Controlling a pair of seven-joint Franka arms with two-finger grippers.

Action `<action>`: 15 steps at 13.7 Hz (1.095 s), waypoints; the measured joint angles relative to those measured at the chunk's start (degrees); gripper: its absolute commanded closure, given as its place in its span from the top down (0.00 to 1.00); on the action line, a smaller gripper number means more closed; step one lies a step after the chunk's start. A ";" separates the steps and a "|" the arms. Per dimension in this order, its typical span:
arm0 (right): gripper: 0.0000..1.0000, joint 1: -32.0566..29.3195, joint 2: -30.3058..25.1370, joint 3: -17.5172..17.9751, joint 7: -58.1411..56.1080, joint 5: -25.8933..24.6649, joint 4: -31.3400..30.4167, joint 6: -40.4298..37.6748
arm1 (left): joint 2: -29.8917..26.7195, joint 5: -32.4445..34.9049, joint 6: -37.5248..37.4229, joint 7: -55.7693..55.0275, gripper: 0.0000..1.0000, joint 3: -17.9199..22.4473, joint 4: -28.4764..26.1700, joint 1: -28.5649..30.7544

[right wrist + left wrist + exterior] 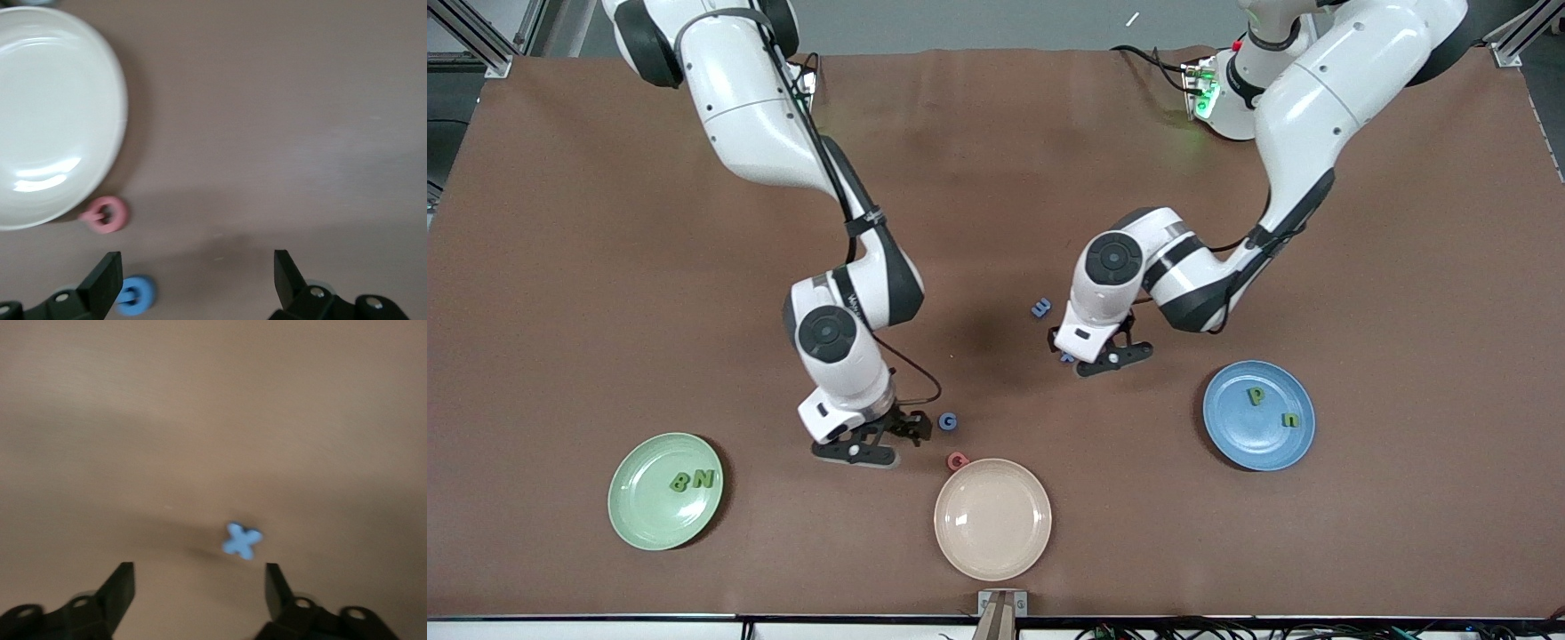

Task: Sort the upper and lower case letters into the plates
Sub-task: 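Grasp the blue x with the left gripper while the right gripper grasps the C, then drop the x on the blue plate while the right gripper drops C on green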

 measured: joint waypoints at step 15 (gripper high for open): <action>0.55 6.37 5.82 -0.38 -0.09 -1.86 -1.35 6.99 | 4.37 -0.17 4.13 13.76 0.00 6.09 4.10 -1.76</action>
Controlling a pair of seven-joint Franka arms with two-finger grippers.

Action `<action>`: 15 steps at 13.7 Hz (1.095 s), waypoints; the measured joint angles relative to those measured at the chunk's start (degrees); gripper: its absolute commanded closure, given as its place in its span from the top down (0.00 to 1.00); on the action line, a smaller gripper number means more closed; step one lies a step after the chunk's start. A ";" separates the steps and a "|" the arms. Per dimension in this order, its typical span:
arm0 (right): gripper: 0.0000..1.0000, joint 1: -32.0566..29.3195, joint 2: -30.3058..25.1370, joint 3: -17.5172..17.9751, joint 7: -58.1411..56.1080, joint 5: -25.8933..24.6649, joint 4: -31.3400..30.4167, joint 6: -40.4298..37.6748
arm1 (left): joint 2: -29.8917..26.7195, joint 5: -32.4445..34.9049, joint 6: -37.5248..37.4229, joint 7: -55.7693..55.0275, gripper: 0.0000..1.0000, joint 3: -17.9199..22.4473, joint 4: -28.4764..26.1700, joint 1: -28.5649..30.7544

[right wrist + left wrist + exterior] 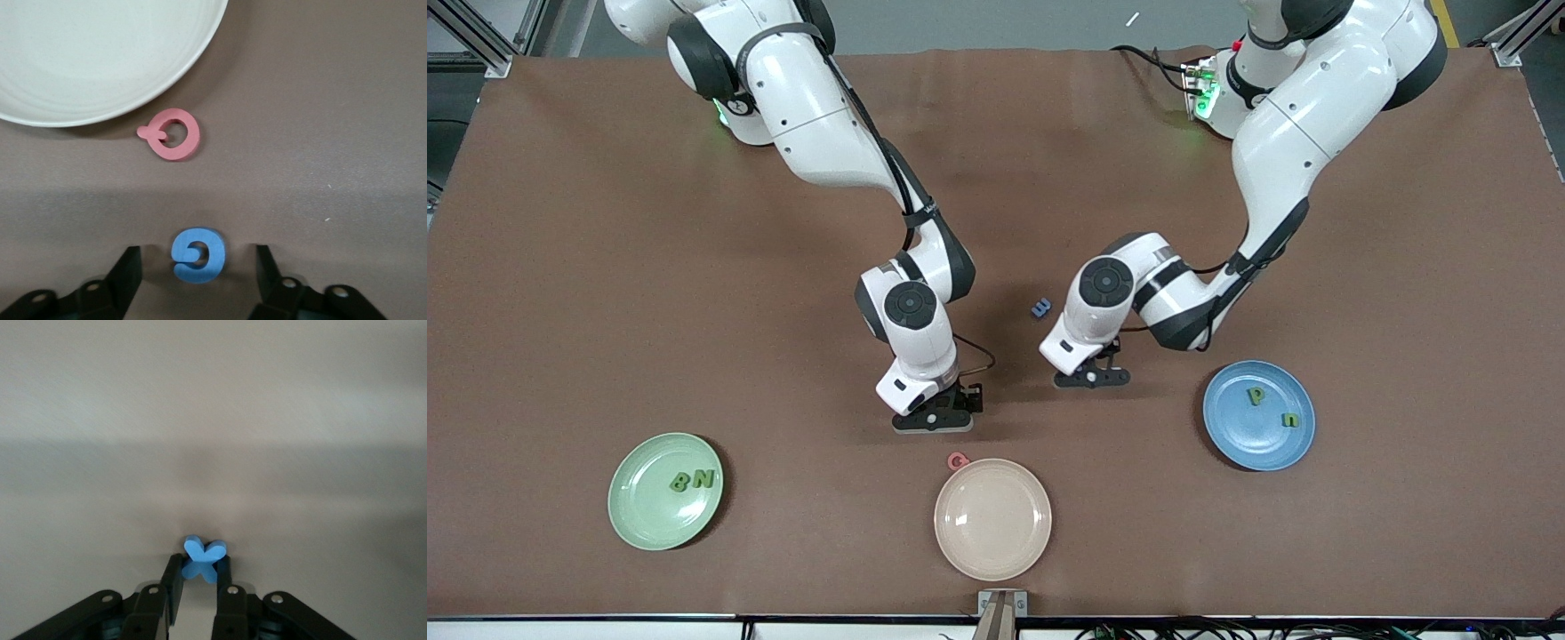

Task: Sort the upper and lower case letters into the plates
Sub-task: 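Drop the x on the blue plate while the right gripper drops C on green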

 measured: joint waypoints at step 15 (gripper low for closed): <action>0.01 -10.03 -3.12 -4.02 -21.36 -1.99 1.10 -2.02 | -6.14 -0.19 -9.11 5.35 0.99 -2.69 -4.38 26.72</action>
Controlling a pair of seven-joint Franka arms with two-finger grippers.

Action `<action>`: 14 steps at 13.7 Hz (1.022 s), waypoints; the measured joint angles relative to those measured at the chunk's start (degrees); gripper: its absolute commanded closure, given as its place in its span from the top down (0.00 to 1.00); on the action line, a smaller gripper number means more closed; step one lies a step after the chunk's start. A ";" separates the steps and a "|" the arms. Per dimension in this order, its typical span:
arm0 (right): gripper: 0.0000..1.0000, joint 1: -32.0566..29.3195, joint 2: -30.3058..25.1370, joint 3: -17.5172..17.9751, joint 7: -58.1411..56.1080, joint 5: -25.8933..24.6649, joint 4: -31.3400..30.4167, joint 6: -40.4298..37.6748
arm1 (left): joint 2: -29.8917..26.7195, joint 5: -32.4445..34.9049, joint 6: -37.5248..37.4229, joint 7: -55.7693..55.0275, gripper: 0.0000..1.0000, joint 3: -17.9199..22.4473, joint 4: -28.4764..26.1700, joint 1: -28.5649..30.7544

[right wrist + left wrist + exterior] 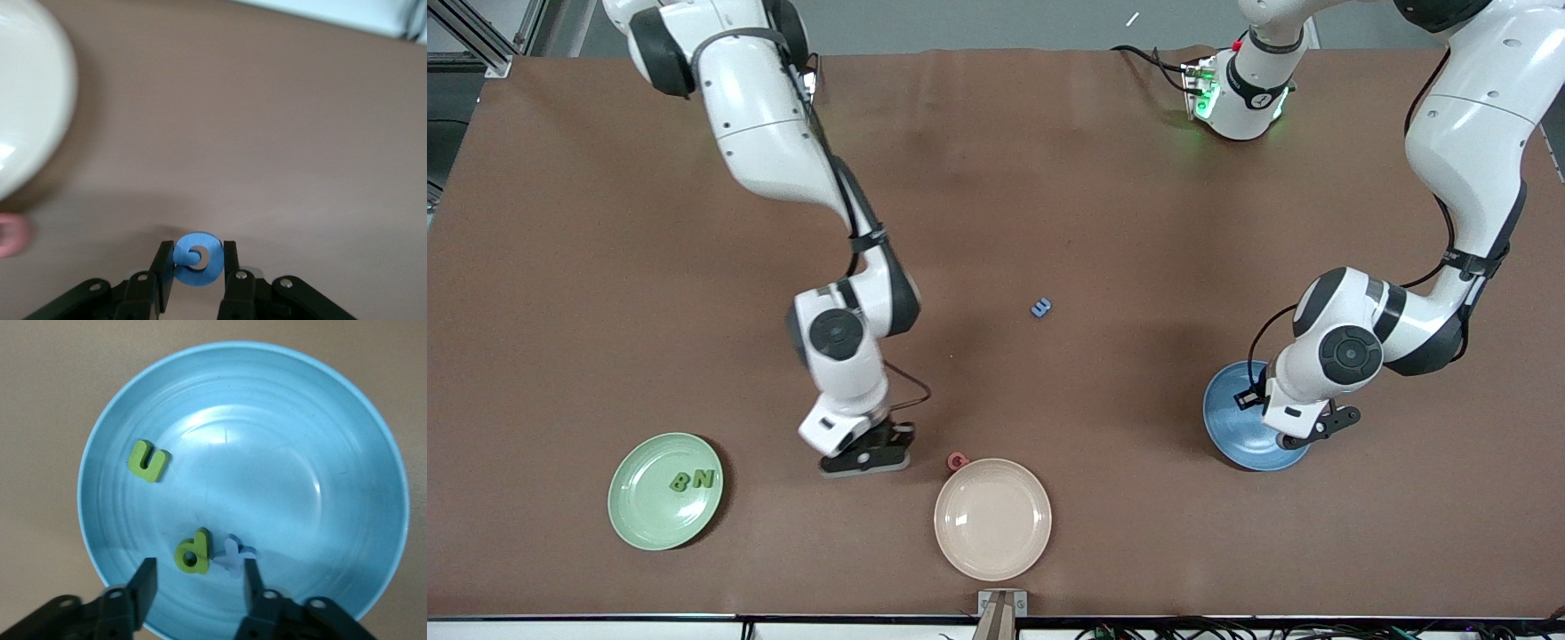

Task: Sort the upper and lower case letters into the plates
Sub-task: 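Drop the x on the blue plate while the right gripper drops C on green, then grasp the blue m with the left gripper while the right gripper reaches the Q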

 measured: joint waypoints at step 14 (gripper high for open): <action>1.00 -23.90 -0.32 5.52 -38.57 0.09 -0.40 0.25 | 1.23 -0.55 5.40 -40.29 0.97 -10.01 -8.15 -19.76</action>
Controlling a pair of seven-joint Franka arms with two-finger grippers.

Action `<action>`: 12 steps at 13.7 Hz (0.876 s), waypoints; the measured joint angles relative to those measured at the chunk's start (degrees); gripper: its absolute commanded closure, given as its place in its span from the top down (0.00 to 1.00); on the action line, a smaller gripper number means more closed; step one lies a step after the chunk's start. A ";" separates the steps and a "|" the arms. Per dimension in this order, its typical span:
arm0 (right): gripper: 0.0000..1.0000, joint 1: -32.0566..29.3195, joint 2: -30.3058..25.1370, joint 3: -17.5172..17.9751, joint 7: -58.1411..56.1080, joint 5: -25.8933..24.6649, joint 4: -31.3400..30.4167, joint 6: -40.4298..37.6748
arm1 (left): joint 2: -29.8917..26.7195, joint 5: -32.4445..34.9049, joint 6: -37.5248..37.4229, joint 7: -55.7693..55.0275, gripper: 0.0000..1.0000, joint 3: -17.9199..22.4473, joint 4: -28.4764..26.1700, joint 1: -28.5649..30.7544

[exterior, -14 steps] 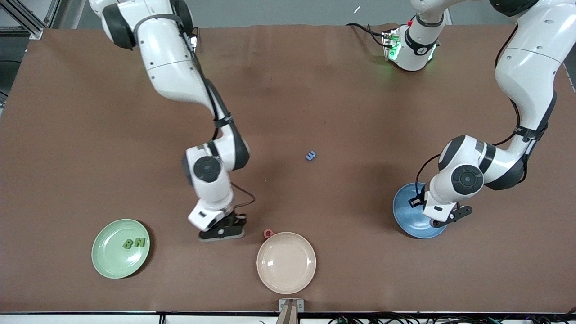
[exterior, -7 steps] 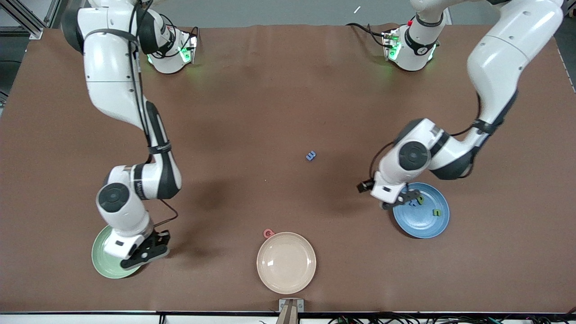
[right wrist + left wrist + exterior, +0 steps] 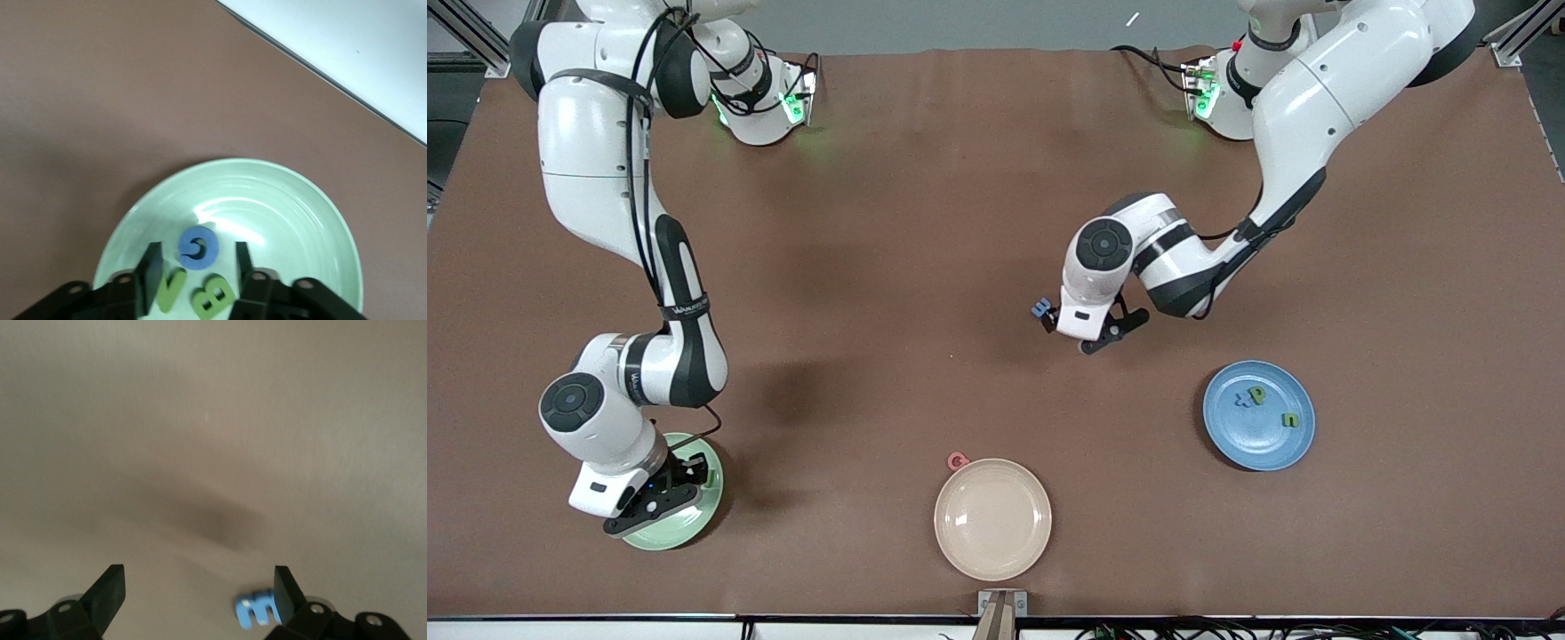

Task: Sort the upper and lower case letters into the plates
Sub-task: 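Grasp the blue m with the left gripper while the right gripper reaches the Q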

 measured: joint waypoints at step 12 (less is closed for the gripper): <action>1.00 14.59 -0.55 8.03 15.76 11.40 0.66 10.11 | 1.32 7.41 6.52 -19.31 0.81 4.98 -0.55 -8.14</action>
